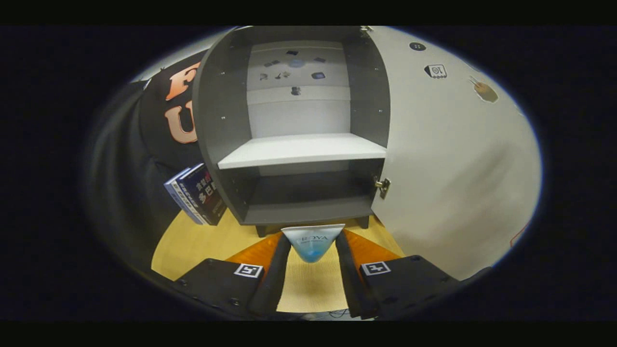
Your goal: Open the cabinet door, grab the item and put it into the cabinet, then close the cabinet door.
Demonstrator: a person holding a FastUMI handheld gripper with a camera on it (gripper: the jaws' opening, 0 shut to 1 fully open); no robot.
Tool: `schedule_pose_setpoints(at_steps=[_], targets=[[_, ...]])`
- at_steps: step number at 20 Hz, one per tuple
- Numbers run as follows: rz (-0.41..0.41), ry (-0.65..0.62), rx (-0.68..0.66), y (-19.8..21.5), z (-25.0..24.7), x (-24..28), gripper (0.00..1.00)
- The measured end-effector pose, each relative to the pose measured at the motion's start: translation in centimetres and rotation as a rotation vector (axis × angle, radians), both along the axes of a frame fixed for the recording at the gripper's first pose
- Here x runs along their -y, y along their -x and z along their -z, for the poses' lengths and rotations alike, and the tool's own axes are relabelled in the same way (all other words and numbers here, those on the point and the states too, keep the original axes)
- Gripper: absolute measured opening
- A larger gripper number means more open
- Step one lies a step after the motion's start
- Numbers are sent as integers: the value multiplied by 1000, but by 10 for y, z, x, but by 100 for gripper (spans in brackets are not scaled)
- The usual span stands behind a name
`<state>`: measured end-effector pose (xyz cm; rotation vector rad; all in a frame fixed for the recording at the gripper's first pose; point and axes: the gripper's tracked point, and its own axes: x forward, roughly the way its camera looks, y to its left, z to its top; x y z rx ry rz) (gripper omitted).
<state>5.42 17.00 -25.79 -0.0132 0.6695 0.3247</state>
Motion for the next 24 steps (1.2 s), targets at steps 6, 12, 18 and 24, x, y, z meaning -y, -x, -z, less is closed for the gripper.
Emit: schedule_pose_setpoints(at_steps=[6,12,18,24], targets=[[-5,-23,69,-37,-77,-15,60],[-12,8,165,-92,-129,-35,60],[-30,37,168,-149,-136,-63,60],[-46,71,70,-186,-102,-82,60]])
